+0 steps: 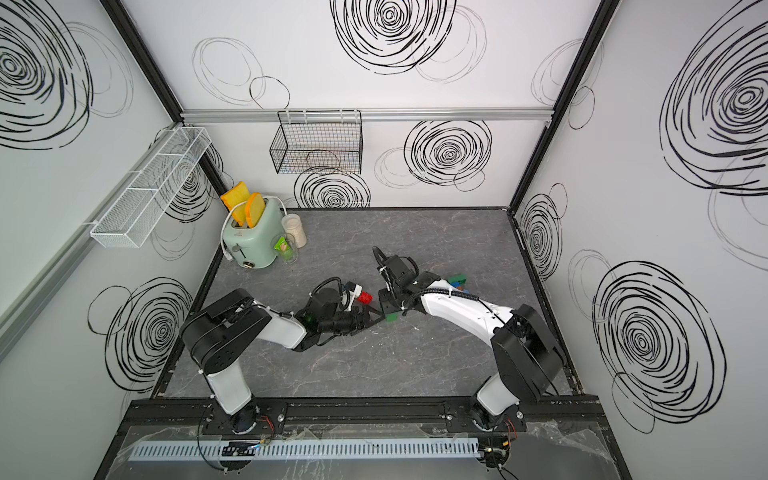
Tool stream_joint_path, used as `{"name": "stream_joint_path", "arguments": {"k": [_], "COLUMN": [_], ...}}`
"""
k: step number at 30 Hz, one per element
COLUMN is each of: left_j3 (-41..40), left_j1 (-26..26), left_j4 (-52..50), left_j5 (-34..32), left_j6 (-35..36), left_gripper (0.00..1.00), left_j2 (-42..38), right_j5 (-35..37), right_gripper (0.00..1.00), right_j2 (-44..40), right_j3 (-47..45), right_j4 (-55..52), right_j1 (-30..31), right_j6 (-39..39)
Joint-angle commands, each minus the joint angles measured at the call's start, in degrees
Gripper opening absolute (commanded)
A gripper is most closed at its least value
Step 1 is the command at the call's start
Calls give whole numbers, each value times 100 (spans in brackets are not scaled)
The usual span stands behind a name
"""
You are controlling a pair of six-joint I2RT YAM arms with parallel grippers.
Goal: Assemble the letter f with lego
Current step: Assemble the lego brick with the lego brick.
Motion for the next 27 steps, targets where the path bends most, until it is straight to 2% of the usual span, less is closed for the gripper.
{"name": "stream_joint_path", "arguments": {"k": [1,10,27], "left_j3": [108,112,141], "left_j1": [-3,22,101], "left_j4": [180,143,134], "left_j5": [-7,-9,66], "left_j6": [-4,32,52], "left_gripper": [80,80,80], "left_j2": [140,166,223], "right_j5": [-5,-66,-315], "right_gripper": [31,31,32], "right_j2": [151,93,545], "right_j3": [-315,-656,-665], "right_j4": [-114,-72,-353], "right_j1": [49,160,204], "right_j6": [-139,-328,-577]}}
